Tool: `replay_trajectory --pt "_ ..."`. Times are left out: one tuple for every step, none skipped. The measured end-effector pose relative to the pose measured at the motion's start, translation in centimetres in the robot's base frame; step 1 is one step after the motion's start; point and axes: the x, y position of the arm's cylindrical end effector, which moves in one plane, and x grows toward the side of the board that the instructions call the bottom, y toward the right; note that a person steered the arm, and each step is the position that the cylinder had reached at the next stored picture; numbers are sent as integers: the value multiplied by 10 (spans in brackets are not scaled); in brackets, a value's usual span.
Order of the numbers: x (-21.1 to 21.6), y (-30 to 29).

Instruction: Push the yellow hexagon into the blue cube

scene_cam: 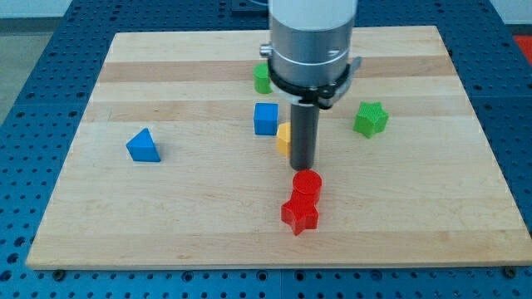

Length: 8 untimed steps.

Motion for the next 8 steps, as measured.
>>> replay_trajectory --pt "-19 -17" --pt "-45 -57" --pt "-52 -58" --pt "-53 -23" --pt "-62 4" --pt "-97 5" --pt "-126 32" --pt "-128 91"
